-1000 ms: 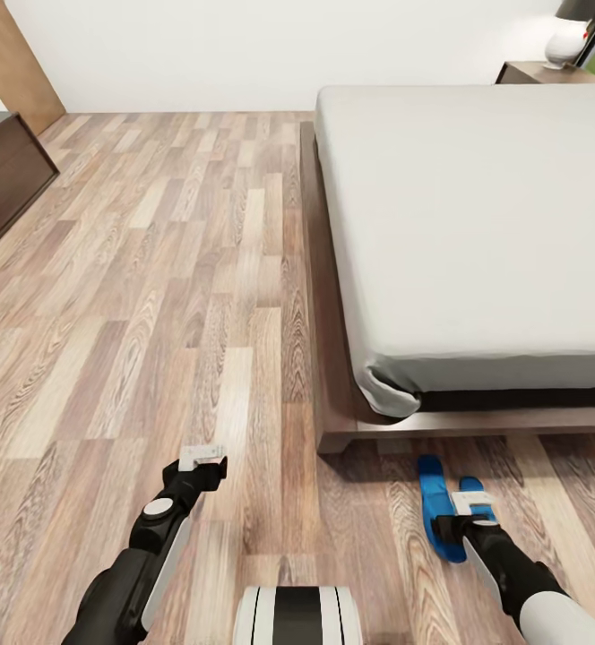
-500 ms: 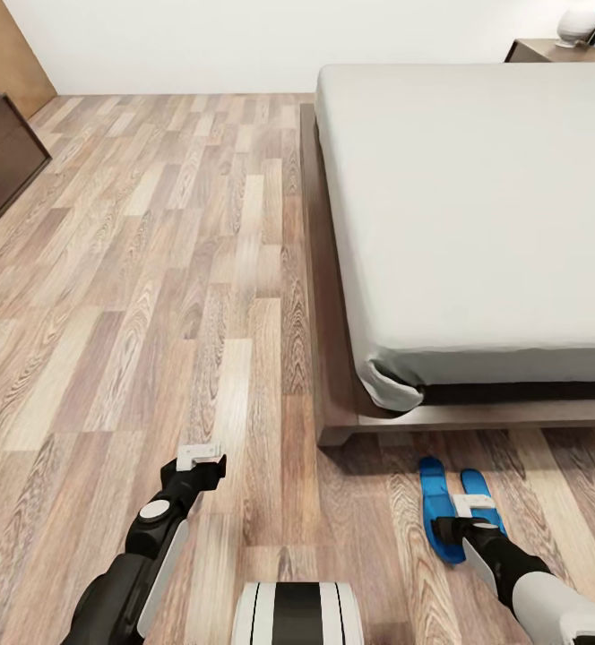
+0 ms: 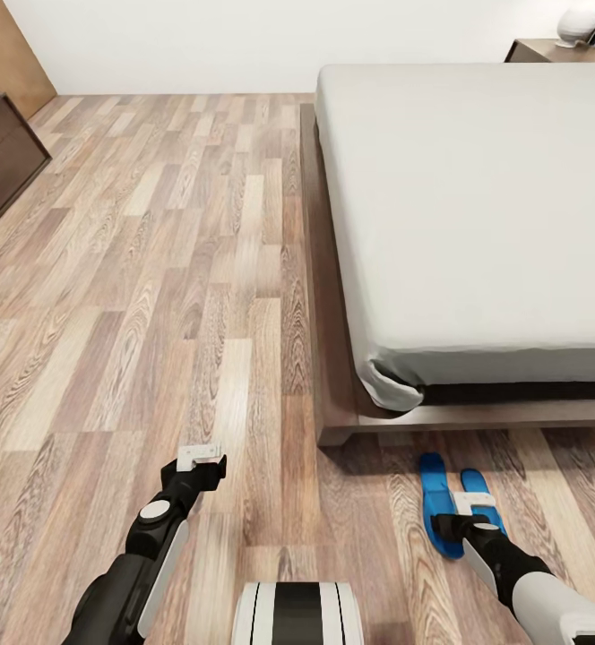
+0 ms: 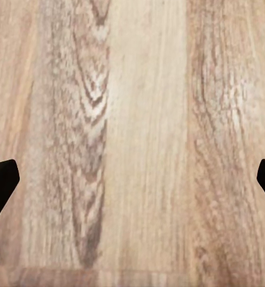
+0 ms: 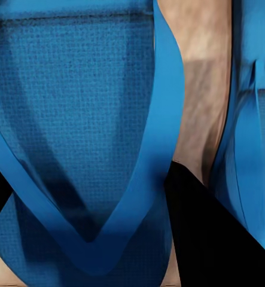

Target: In the bedroom, move the book from the bed onto either nightstand, and place the two sandals side by side next to the bed.

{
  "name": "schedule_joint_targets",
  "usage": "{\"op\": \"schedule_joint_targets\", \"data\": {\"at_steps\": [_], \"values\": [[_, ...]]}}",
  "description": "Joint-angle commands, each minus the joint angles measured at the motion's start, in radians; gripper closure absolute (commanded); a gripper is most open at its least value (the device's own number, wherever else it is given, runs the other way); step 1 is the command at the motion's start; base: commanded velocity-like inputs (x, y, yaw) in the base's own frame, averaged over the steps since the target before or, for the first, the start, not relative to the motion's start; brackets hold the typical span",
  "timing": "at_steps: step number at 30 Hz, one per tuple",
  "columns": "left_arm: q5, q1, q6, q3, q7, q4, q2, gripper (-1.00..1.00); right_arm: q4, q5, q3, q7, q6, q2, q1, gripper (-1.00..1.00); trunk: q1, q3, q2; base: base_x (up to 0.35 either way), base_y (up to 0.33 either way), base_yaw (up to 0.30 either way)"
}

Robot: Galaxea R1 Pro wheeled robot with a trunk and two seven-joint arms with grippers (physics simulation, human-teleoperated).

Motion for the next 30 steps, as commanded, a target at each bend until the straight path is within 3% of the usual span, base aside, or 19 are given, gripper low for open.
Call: {"op": "schedule_joint_targets", "data": {"at_steps": [1, 30], "values": [[0.005, 0.0, 0.005, -0.002, 0.007, -0.001, 0.0, -1.0, -0.002, -0.004, 0.001, -0.003, 0.01, 0.0, 0.0, 1.0, 0.0, -0.001, 0.0, 0.0, 0.0, 0.0], [0.004, 0.0, 0.005, -0.002, 0.007, -0.001, 0.001, -1.0, 0.002, -0.009, -0.003, -0.005, 0.026, -0.005, 0.0, 1.0, 0.0, -0.001, 0.0, -0.016, -0.014, 0.0]]}}
